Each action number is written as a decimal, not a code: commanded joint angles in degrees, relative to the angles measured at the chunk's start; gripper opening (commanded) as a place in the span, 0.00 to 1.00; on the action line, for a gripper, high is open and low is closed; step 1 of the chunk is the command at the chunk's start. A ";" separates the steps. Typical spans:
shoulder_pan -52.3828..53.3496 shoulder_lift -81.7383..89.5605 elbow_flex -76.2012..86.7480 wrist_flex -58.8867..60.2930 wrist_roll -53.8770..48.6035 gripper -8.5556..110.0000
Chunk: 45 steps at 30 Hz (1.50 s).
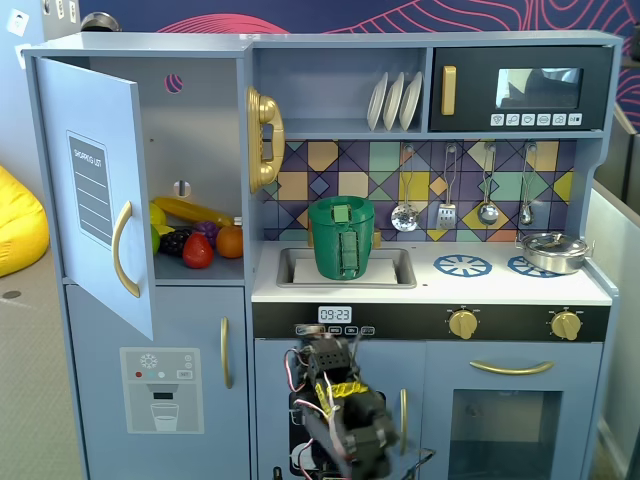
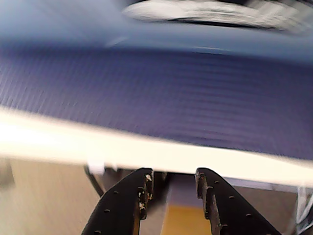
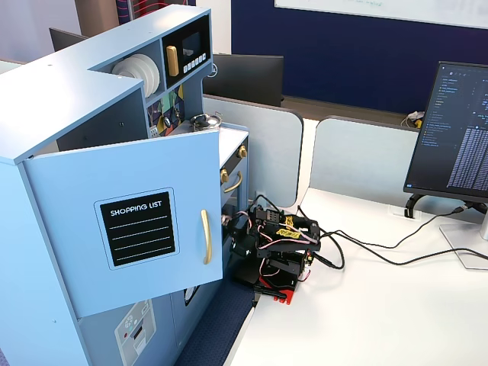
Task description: Close the left cabinet door
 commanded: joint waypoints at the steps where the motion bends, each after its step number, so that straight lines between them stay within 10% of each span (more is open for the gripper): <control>1: -20.13 -8.00 -11.25 -15.03 0.44 0.07; 14: -59.33 -18.63 -20.48 -57.83 -16.87 0.07; 45: -63.11 -65.83 -62.49 -63.28 -47.11 0.07</control>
